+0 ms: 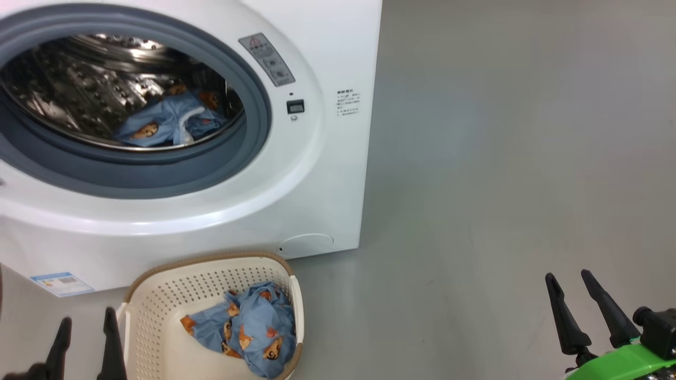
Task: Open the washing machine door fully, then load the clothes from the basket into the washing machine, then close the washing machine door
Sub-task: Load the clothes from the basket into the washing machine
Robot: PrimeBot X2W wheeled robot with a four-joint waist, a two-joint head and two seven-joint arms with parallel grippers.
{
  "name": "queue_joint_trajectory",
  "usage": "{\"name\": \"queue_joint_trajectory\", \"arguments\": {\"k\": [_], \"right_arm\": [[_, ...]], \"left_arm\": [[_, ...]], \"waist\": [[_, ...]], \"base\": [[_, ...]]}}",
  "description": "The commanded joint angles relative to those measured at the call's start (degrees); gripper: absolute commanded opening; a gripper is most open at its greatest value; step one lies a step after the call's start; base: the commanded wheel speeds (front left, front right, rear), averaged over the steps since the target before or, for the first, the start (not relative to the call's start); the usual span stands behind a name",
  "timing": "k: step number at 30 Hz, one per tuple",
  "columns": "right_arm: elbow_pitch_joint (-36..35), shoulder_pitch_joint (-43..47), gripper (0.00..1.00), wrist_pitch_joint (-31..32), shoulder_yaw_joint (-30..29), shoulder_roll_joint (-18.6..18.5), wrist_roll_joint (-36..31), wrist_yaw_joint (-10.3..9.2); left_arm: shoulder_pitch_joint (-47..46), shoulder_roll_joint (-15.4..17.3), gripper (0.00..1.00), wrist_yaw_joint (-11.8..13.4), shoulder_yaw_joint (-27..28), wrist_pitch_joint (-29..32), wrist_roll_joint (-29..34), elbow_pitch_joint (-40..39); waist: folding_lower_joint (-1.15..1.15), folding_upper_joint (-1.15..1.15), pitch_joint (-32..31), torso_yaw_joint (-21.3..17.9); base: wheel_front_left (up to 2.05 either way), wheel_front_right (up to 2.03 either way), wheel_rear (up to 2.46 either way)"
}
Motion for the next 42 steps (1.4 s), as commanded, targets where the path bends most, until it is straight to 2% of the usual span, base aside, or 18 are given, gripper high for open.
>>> {"name": "queue_joint_trajectory", "arguments": {"k": [1, 14, 23, 32, 42], "right_arm": [[-1.76, 0.83, 1.00, -0.68, 0.63, -1.62, 0.39, 0.16], [-2.14, 1.26, 1.00, -0.68, 0.35, -1.52, 0.25, 0.16], [-2.57, 0.17, 1.00, -0.68, 0.52, -1.06, 0.26, 0.16], [-3.22, -3.08, 1.00, -0.68, 1.26, 0.74, 0.00, 0.16], [-3.79, -8.17, 1.00, -0.68, 2.08, 3.56, -0.50, 0.16]], "left_arm": [[1.07, 0.50, 1.00, -0.14, 2.53, -0.36, 0.48, -2.92], [3.08, 0.15, 1.00, -0.14, 2.87, -0.36, 0.53, -5.11], [2.23, -0.17, 1.00, -0.14, 0.84, -0.36, -0.33, -2.67], [-1.90, -0.13, 1.00, -0.14, -5.16, -0.36, -2.17, 5.68], [-15.61, 2.06, 1.00, -0.14, -15.07, -0.36, -7.55, 22.95]], "waist": [[0.00, 0.00, -1.13, 0.08], [0.00, 0.00, -1.13, -0.13], [0.00, 0.00, 0.71, -0.30], [0.00, 0.00, 6.32, -1.30], [0.00, 0.00, 15.79, -2.63]], "base": [[0.00, 0.00, 0.00], [0.00, 0.00, 0.00], [0.00, 0.00, 0.00], [0.00, 0.00, 0.00], [0.00, 0.00, 0.00]]}}
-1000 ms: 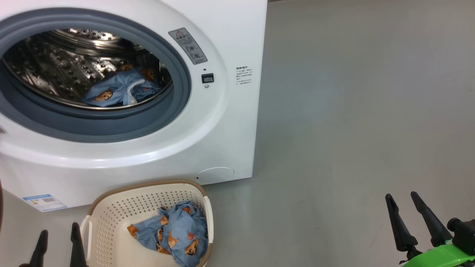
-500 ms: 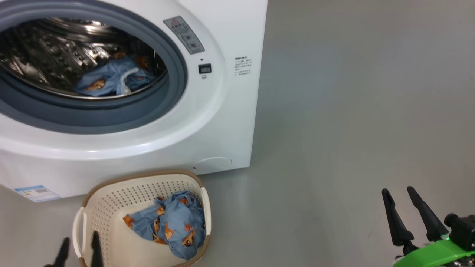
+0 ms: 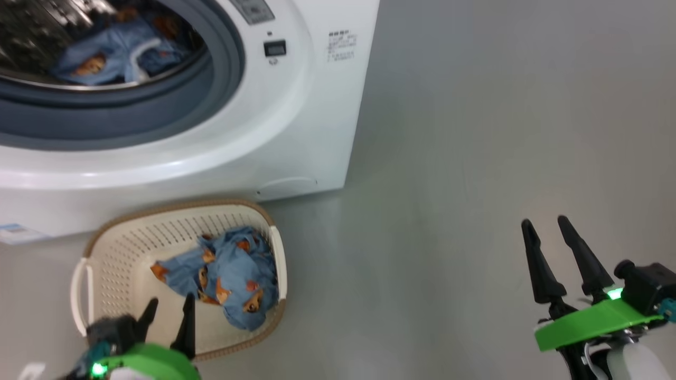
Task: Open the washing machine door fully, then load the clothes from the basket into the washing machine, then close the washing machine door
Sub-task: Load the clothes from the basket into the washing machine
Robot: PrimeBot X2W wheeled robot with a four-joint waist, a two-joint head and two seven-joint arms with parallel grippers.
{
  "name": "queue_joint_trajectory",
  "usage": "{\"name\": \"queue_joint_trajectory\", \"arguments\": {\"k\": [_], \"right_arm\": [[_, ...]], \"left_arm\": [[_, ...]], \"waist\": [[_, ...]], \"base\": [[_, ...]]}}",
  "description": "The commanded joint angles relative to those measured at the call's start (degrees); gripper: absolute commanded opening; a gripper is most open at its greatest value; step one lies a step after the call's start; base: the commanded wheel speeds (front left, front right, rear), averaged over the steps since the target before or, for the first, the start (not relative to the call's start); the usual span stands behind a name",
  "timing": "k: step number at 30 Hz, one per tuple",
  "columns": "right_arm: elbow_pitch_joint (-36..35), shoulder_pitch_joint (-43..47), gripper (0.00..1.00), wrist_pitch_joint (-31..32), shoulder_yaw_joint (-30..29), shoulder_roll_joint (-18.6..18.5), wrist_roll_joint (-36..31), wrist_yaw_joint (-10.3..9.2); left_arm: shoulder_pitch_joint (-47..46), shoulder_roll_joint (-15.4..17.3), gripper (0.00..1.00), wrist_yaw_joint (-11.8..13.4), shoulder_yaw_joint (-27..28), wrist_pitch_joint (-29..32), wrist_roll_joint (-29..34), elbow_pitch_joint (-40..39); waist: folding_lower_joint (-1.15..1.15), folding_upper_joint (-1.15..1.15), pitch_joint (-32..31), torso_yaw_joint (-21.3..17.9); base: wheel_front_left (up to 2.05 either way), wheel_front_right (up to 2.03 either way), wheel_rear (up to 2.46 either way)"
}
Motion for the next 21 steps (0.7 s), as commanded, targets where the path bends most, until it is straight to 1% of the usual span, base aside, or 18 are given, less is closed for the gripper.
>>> {"name": "queue_joint_trajectory", "arguments": {"k": [1, 4, 5, 11, 16, 21], "right_arm": [[-1.54, -1.77, 1.00, -0.68, 1.47, -0.38, -0.39, 0.16], [-1.71, -3.58, 1.00, -0.68, 1.72, -0.02, -0.40, 0.16], [-1.71, -3.58, 1.00, -0.68, 1.72, -0.02, -0.40, 0.16], [-2.29, -7.07, 1.00, -0.68, 2.39, 0.79, -0.59, 0.16], [-2.33, -9.94, 1.00, -0.68, 4.06, 1.20, -0.84, 0.16], [-2.67, -12.87, 1.00, -0.68, 5.14, 1.25, -0.96, 0.16]], "left_arm": [[-3.95, 1.93, 1.00, -0.14, 0.00, -0.37, -1.02, 1.78], [-8.34, 3.03, 1.00, -0.14, -3.04, -0.37, -2.21, 6.85], [-8.34, 3.03, 1.00, -0.14, -3.04, -0.37, -2.21, 6.85], [-16.83, 4.55, 1.00, -0.14, -8.55, -0.37, -5.57, 15.02], [-22.34, 5.74, 1.00, -0.14, -15.57, -0.37, -9.06, 20.23], [-28.03, 7.10, 1.00, -0.14, -21.13, -0.37, -13.44, 24.44]], "waist": [[0.00, 0.00, 5.42, -1.21], [0.00, 0.00, 8.32, -1.78], [0.00, 0.00, 8.32, -1.78], [0.00, 0.00, 13.99, -2.76], [0.00, 0.00, 18.37, -3.80], [0.00, 0.00, 22.67, -4.46]], "base": [[0.00, 0.00, 0.00], [0.00, 0.00, 0.00], [0.00, 0.00, 0.00], [0.00, 0.00, 0.00], [0.00, 0.00, 0.00], [0.00, 0.00, 0.00]]}}
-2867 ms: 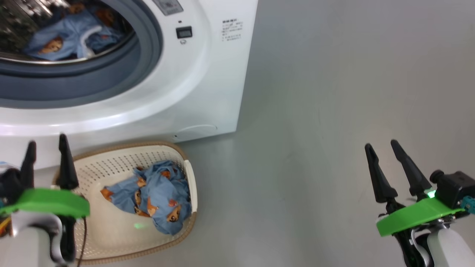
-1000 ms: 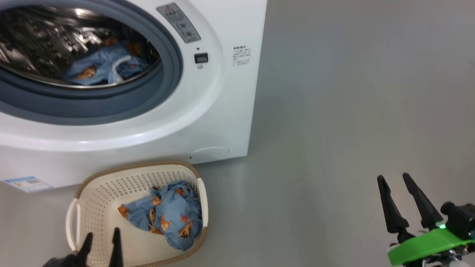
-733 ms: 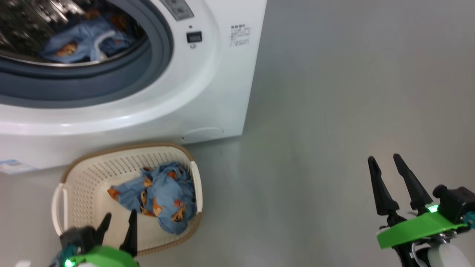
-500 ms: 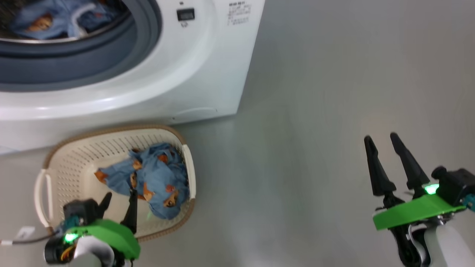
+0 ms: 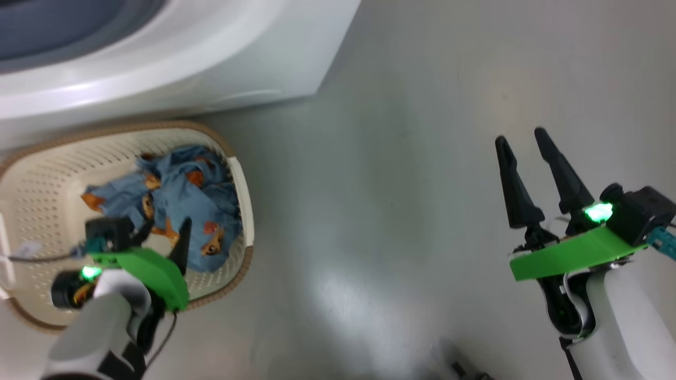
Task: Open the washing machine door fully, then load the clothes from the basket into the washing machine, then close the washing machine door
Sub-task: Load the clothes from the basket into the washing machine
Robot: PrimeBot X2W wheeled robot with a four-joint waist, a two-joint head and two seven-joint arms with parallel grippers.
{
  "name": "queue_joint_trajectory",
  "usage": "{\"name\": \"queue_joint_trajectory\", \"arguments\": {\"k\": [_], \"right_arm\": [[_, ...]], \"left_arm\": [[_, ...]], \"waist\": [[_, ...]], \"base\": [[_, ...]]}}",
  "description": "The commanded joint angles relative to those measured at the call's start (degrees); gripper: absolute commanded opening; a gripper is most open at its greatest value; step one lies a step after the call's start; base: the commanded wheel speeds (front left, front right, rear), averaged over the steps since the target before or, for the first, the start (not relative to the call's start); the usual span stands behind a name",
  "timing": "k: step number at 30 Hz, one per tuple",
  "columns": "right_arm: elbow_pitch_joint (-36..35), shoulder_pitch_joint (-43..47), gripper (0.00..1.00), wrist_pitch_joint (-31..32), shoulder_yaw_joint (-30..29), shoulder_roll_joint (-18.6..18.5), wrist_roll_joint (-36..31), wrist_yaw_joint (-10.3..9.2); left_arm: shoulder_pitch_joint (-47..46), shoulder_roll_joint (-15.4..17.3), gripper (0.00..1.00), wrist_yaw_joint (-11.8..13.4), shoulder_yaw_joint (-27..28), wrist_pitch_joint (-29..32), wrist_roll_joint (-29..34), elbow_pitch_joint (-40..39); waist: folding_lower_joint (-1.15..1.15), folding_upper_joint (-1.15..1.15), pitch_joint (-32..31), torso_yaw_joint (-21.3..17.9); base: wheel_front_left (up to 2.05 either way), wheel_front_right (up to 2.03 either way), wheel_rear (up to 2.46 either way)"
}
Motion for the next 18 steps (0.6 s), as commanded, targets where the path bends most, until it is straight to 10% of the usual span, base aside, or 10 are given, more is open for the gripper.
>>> {"name": "queue_joint_trajectory", "arguments": {"k": [1, 18], "right_arm": [[-1.64, -0.02, 1.00, -0.68, 1.17, -0.25, -0.55, 0.16], [-2.77, -2.37, 1.00, -0.68, 2.13, -0.13, -1.27, 0.16]], "left_arm": [[-1.47, 2.20, 1.00, -0.14, 0.15, -0.37, -1.25, 0.19], [-8.52, 9.56, 1.00, -0.14, -15.43, 6.61, -21.83, -3.78]], "waist": [[0.00, 0.00, 4.76, -1.52], [0.00, 0.00, 10.33, -3.71]], "base": [[0.00, 0.00, 0.00], [0.00, 0.00, 0.00]]}}
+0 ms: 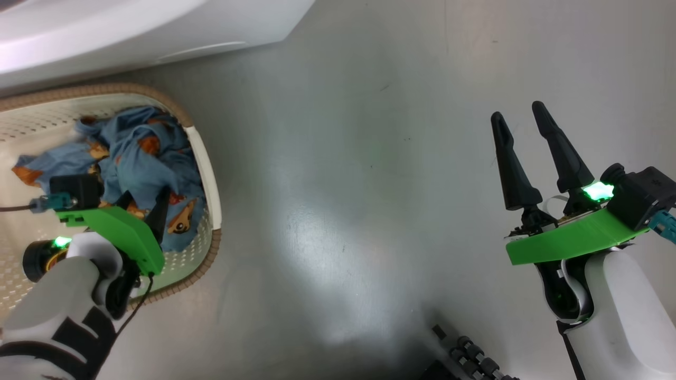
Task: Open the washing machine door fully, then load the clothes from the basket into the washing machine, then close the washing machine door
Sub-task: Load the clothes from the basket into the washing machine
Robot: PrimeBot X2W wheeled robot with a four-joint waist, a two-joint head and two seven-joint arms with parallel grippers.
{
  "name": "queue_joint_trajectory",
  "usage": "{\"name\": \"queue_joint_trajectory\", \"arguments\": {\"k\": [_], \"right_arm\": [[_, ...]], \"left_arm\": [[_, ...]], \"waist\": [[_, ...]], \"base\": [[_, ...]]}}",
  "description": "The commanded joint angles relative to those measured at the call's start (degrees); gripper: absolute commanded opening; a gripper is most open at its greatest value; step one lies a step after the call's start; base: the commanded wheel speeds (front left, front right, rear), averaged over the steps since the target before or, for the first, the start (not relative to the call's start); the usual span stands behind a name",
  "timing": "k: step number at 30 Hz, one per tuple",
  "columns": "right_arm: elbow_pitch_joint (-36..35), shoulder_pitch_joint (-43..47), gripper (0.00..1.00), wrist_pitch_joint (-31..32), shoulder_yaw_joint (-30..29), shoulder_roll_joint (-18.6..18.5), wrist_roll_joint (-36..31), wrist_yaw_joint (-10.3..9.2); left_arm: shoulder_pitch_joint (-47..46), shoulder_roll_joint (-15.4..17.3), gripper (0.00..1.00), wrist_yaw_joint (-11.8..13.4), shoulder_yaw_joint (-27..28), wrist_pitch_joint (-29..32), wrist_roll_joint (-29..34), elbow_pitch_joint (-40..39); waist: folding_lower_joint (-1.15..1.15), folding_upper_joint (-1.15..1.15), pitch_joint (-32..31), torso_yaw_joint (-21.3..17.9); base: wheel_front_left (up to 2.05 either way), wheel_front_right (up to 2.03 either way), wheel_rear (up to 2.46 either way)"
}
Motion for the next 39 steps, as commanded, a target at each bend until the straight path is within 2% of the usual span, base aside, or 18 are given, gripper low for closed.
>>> {"name": "queue_joint_trajectory", "arguments": {"k": [1, 5, 6, 8, 16, 25, 30, 39], "right_arm": [[-1.41, 1.24, 1.00, -0.68, 1.19, -0.18, -0.73, 0.16], [-1.50, 1.43, 1.00, -0.68, 1.47, -0.02, -0.95, 0.16], [-1.50, 1.45, 1.00, -0.68, 1.53, -0.03, -0.96, 0.16], [-1.49, 1.46, 1.00, -0.68, 1.58, -0.11, -1.00, 0.16], [-1.22, 1.84, 1.00, -0.68, 1.09, -0.69, -1.30, 0.16], [0.63, 2.68, 1.00, -0.68, 1.18, -1.53, -1.73, 0.16], [1.52, 3.73, 1.00, -0.68, 1.03, -1.64, -1.51, 0.16], [3.11, 8.25, 1.00, -0.68, 0.54, -2.54, -1.08, 0.16]], "left_arm": [[-0.14, 2.95, 1.00, -0.09, -0.22, 0.52, -1.87, -1.45], [-0.64, 4.85, 1.00, -0.09, -4.23, 2.25, -6.45, -3.77], [-0.82, 5.18, 0.96, -0.09, -5.26, 2.36, -7.29, -4.18], [-1.26, 5.64, 0.00, -0.09, -7.15, 2.10, -8.76, -4.66], [-2.08, 5.16, 0.00, -0.09, -11.91, -2.15, -14.57, -4.42], [-0.22, 4.31, 0.00, -0.09, -12.45, -6.78, -17.15, -1.00], [1.55, 5.02, 0.00, -0.09, -5.47, -6.93, -13.23, -0.57], [11.14, 4.18, 0.00, -0.09, 11.78, -6.95, 1.66, -6.22]], "waist": [[0.00, 0.00, 0.47, -0.35], [0.00, 0.00, 0.48, -0.55], [0.00, 0.00, 0.46, -0.56], [0.00, 0.00, 0.38, -0.54], [0.00, 0.00, -1.59, 0.43], [0.00, 0.00, -7.67, 3.22], [0.00, 0.00, -12.21, 4.70], [0.00, 0.00, -21.70, 6.71]], "base": [[0.00, 0.00, 0.00], [0.00, 0.00, 0.00], [0.00, 0.00, 0.00], [0.00, 0.00, 0.00], [0.00, 0.00, 0.00], [0.00, 0.00, 0.00], [0.00, 0.00, 0.00], [0.00, 0.00, 0.00]]}}
